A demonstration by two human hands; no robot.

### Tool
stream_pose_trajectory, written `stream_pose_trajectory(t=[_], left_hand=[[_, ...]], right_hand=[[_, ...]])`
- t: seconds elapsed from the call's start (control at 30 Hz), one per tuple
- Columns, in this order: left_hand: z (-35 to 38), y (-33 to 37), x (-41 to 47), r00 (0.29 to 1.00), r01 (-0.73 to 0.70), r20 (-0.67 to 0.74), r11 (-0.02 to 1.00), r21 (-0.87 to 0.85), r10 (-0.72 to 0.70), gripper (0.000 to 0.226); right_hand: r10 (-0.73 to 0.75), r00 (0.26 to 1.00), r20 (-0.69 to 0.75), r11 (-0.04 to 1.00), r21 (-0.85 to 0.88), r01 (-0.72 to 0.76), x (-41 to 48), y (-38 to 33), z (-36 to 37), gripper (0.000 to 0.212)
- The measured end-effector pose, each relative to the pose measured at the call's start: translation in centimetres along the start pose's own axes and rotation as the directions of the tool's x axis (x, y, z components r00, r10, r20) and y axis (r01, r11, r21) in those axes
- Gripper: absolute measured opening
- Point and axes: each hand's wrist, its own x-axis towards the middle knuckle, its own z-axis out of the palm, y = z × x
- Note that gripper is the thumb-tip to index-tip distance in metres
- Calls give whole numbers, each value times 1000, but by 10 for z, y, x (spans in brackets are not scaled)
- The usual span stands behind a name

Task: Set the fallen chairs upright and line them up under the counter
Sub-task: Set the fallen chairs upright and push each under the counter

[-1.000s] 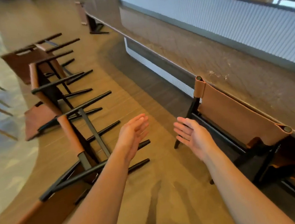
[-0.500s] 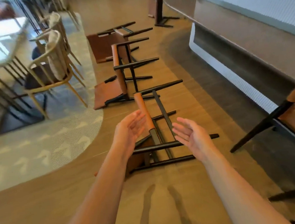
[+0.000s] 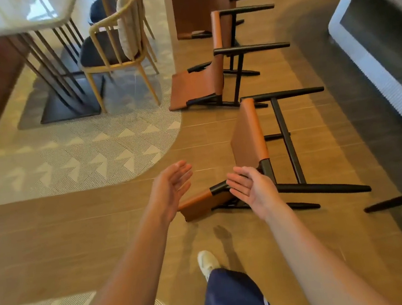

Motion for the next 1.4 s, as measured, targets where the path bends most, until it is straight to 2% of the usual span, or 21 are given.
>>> stream_pose_trajectory(t=[0.33,0.47,0.67,0.83,1.0,1.13,1.4], left_hand=[[-65,14,80,984,67,-162,995,-74,-79,24],[-91,15,102,980,103,-161,989,-109,-120,22],[-147,4,134,961,183,-160,953,-241,-225,21],[-192,-19,162,935,322,-114,938,-131,-337,19],[-224,-51,188,905,412,-87,909,-58,-416,20],[-234,-89,205,869,491,-59,871,-28,-492,20],[-246,-139,239,850,525,-68,851,28,-522,22]], right_hand=[[201,980,12,976,-86,-199,97,30,75,19],[240,970,-47,958,-154,-244,115,47,94,19],[278,944,-179,950,-95,-298,147,87,118,19],[297,910,-288,950,-10,-313,173,148,136,23],[372,842,-390,925,77,-373,199,216,135,13],[384,790,-479,918,101,-384,227,255,126,31],[403,760,-510,913,160,-376,292,284,126,51]])
